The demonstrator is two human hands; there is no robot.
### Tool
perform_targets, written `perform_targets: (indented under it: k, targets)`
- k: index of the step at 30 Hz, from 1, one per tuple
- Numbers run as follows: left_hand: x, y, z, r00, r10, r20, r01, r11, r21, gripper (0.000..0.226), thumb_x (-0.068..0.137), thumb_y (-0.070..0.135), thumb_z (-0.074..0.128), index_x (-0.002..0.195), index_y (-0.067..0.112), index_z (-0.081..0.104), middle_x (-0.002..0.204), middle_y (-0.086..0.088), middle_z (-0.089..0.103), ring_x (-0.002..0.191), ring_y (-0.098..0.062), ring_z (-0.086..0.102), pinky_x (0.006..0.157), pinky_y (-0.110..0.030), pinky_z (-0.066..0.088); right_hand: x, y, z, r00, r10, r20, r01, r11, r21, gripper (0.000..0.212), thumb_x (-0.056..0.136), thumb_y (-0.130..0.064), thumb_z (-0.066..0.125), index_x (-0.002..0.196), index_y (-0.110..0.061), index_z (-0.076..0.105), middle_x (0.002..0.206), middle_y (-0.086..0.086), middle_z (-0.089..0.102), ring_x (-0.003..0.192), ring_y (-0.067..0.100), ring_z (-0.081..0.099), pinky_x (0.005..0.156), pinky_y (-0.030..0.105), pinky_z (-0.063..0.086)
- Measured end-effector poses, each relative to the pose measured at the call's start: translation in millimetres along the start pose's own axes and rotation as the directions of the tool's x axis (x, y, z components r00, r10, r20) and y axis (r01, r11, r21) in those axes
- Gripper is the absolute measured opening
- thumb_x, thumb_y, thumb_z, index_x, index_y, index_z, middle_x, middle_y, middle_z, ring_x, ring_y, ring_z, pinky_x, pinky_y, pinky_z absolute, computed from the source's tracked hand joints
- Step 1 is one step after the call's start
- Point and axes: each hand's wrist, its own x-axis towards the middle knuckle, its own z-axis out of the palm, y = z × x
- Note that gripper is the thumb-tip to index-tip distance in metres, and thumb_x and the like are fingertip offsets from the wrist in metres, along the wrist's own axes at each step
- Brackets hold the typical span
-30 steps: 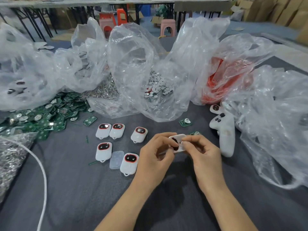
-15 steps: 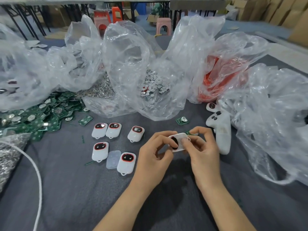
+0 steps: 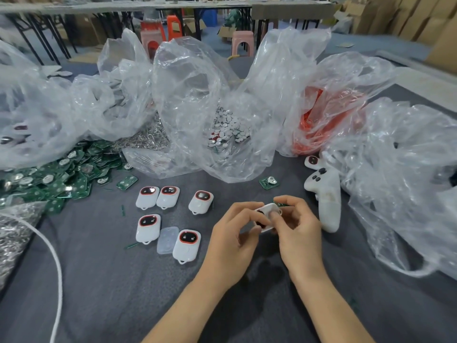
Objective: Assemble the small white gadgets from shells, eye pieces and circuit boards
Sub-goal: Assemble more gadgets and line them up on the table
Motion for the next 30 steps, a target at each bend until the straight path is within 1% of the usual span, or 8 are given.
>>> perform_targets:
  k: [5, 9, 15, 17, 19, 23, 27, 30]
  targets:
    - [-4, -1, -5, 0.999, 0.014, 0.039, -0.021, 0.981, 0.192, 0.034, 0.078, -0.009, 0.065, 0.101, 0.015, 0.068, 0.111, 0.003, 0.059, 0.099, -0.006, 0.060, 0.079, -0.014, 0.049, 1, -1, 3, 0.996, -0.060, 0.072, 0.075, 0.971, -0.227, 0.016, 0.086, -0.012, 0.068, 0.086, -0.028, 0.066, 0.078, -0.010, 0.068, 0.075, 0.000, 0.063, 0.066, 0.010, 0.046]
    - [-12, 1, -10, 0.999, -0.031, 0.039, 0.012, 0.915, 0.403, 0.030, 0.077, -0.009, 0.063, 0.101, 0.009, 0.070, 0.106, -0.003, 0.065, 0.099, -0.016, 0.063, 0.086, -0.021, 0.046, -2, 0, 9, 0.972, -0.152, 0.177, 0.216, 0.871, -0.442, 0.016, 0.084, -0.004, 0.064, 0.095, -0.015, 0.067, 0.087, -0.004, 0.064, 0.084, 0.013, 0.058, 0.072, 0.015, 0.040]
    - [-39, 1, -87, 0.977, 0.025, -0.211, 0.118, 0.760, 0.639, 0.025, 0.084, 0.024, 0.048, 0.099, 0.022, 0.068, 0.101, 0.011, 0.065, 0.099, -0.011, 0.052, 0.087, -0.016, 0.032, 5, 4, 5, 0.964, -0.162, 0.212, 0.255, 0.791, -0.556, 0.012, 0.082, -0.004, 0.069, 0.092, -0.010, 0.072, 0.101, -0.003, 0.048, 0.094, 0.015, 0.044, 0.074, 0.007, 0.026]
    - [-43, -5, -122, 0.984, -0.162, -0.072, 0.155, 0.591, 0.791, 0.036, 0.085, 0.023, 0.052, 0.120, 0.026, 0.062, 0.119, 0.014, 0.062, 0.123, -0.014, 0.047, 0.103, -0.028, 0.025, 7, 5, 4, 0.963, -0.122, 0.240, 0.238, 0.803, -0.547, 0.015, 0.083, -0.004, 0.067, 0.095, -0.010, 0.073, 0.100, -0.001, 0.053, 0.093, 0.018, 0.050, 0.075, 0.012, 0.028]
    - [-43, -11, -139, 0.923, -0.370, 0.110, 0.099, 0.503, 0.859, 0.052, 0.092, 0.025, 0.054, 0.141, 0.035, 0.041, 0.139, 0.023, 0.045, 0.142, -0.006, 0.020, 0.116, -0.043, -0.006, 8, 4, 5, 0.963, -0.105, 0.247, 0.227, 0.811, -0.539, 0.017, 0.082, -0.005, 0.068, 0.096, -0.011, 0.074, 0.097, 0.001, 0.058, 0.090, 0.018, 0.053, 0.070, 0.012, 0.028]
    - [-32, -17, -142, 0.916, -0.347, 0.202, 0.003, 0.508, 0.861, 0.056, 0.091, 0.035, 0.060, 0.141, 0.043, 0.038, 0.132, 0.022, 0.048, 0.138, -0.001, 0.022, 0.108, -0.045, -0.025, 3, 1, 7, 0.958, -0.137, 0.253, 0.261, 0.782, -0.566, 0.015, 0.078, -0.012, 0.073, 0.092, -0.018, 0.071, 0.080, -0.005, 0.058, 0.084, 0.016, 0.048, 0.066, 0.017, 0.025]
    - [-23, -15, -140, 0.953, -0.263, 0.154, 0.015, 0.546, 0.837, 0.027, 0.087, 0.031, 0.066, 0.113, 0.037, 0.064, 0.104, 0.015, 0.057, 0.118, -0.005, 0.043, 0.116, -0.042, -0.010, 0, 1, 9, 0.946, -0.166, 0.279, 0.304, 0.752, -0.585, 0.010, 0.077, -0.018, 0.074, 0.086, -0.021, 0.070, 0.071, -0.013, 0.051, 0.080, 0.015, 0.042, 0.065, 0.019, 0.023]
    - [-16, -8, -145, 0.997, -0.077, 0.016, 0.028, 0.542, 0.840, 0.021, 0.088, 0.038, 0.065, 0.082, 0.018, 0.069, 0.078, 0.005, 0.060, 0.083, -0.022, 0.055, 0.097, -0.049, 0.038, -2, 2, 11, 0.943, -0.205, 0.261, 0.318, 0.784, -0.533, 0.019, 0.078, -0.012, 0.071, 0.094, -0.020, 0.069, 0.083, -0.008, 0.056, 0.084, 0.014, 0.047, 0.072, 0.020, 0.032]
